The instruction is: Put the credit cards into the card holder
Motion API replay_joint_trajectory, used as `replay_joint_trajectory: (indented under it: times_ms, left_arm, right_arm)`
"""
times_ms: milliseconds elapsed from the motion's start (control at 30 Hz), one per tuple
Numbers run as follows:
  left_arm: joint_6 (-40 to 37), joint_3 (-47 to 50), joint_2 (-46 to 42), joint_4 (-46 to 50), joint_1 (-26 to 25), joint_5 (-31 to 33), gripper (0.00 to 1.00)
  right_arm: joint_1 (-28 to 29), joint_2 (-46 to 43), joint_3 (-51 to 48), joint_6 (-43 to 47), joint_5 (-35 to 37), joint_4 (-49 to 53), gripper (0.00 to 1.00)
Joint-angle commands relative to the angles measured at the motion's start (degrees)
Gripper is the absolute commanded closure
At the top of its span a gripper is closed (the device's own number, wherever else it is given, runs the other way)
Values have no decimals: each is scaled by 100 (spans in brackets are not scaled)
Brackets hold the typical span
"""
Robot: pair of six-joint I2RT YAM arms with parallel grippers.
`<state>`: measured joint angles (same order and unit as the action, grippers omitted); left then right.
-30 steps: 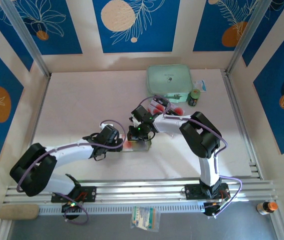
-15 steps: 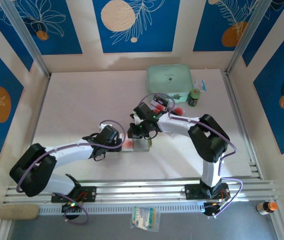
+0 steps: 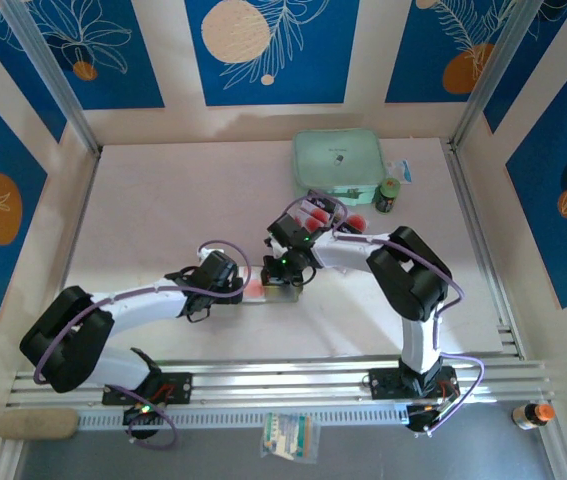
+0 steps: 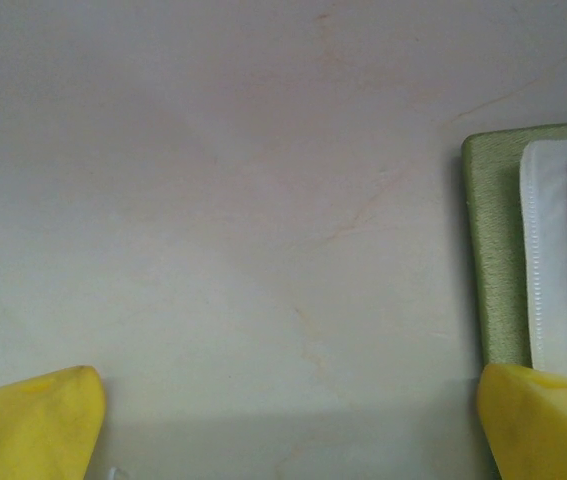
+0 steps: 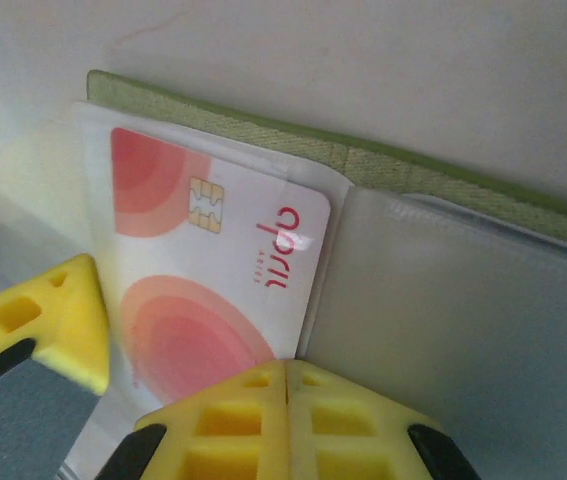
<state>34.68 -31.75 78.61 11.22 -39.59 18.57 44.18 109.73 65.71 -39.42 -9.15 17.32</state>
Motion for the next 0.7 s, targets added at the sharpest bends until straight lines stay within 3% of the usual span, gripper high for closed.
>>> replay_joint_trajectory:
  times_ms: [0,433,667]
  left_arm:
    - [78,74,58,36,31,111,5]
    - [207,-257,-412,608,275,436,3]
    - [176,-286,-423,537,301,300,3]
  right_arm:
    - [70,184,164,171,31,278,98]
    - [141,264,268,156,45,360,99]
    - [160,243,305,127,19,360,99]
